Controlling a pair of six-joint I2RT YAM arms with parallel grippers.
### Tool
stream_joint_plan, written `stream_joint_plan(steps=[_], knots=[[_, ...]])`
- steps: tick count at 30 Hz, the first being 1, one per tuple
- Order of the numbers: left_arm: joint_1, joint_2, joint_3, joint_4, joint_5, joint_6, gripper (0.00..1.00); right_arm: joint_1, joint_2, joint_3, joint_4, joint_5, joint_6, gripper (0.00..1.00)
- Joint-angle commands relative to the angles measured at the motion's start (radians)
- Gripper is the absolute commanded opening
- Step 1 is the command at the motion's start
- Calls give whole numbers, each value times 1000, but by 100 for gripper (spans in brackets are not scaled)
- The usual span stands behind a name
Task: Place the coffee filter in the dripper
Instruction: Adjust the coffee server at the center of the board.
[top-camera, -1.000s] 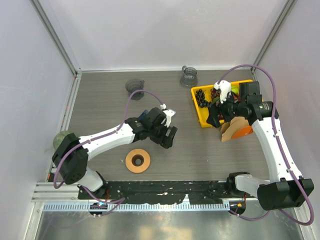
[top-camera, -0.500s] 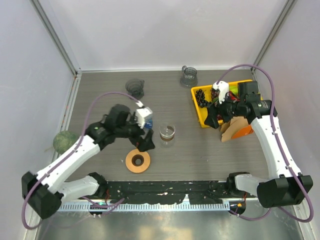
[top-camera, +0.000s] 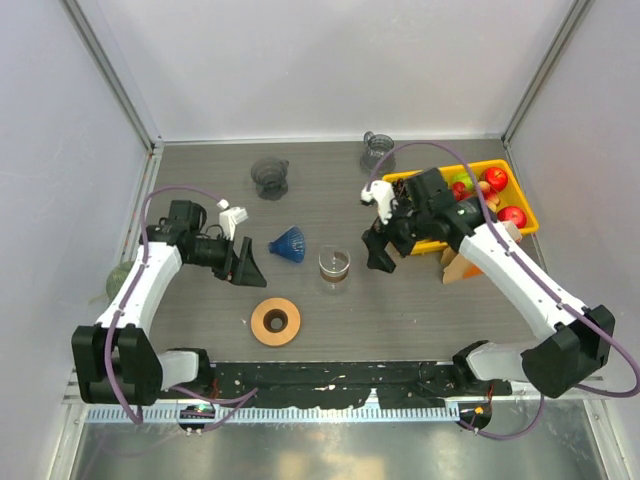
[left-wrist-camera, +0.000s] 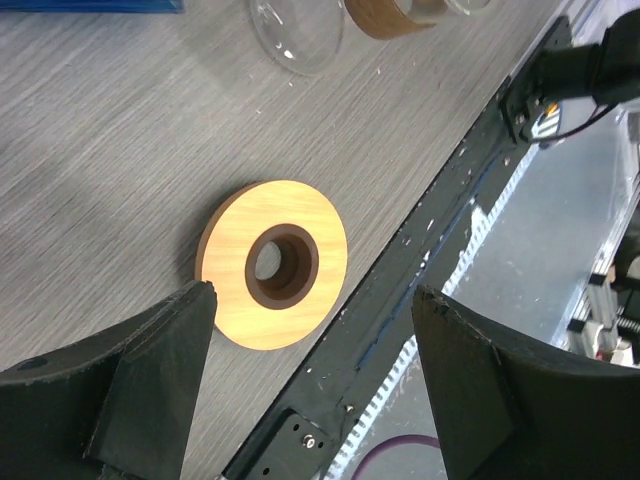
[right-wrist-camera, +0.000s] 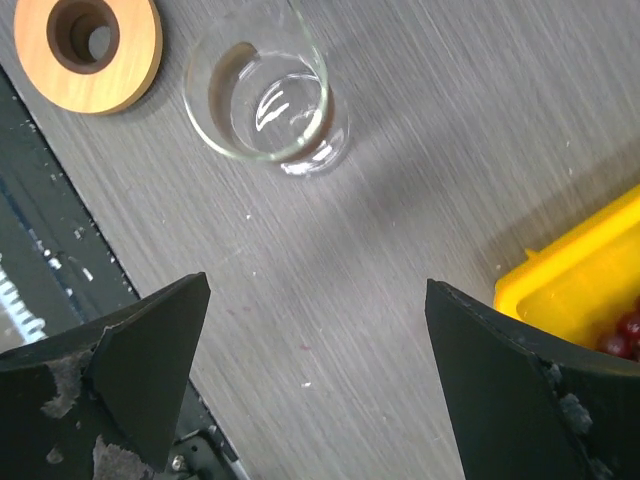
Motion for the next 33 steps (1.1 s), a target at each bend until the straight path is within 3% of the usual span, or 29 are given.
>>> stream_joint_plan(steps=[1,4,14,25,33], knots=[[55,-49,10,76,102,-101,83,121,1,-6,156,260,80,95],[55,-109,-24,170,64,-202,85,147,47,26,173,288,186,95],[58,-234,-97,259,-28,-351,88,334,153,80,160,350,284,96],[58,-296,-114,293,-70,-431,89,380,276,137,157,445,321,95],[60,-331,-149,281,-117,-451,90,402,340,181,163,420,326,96]])
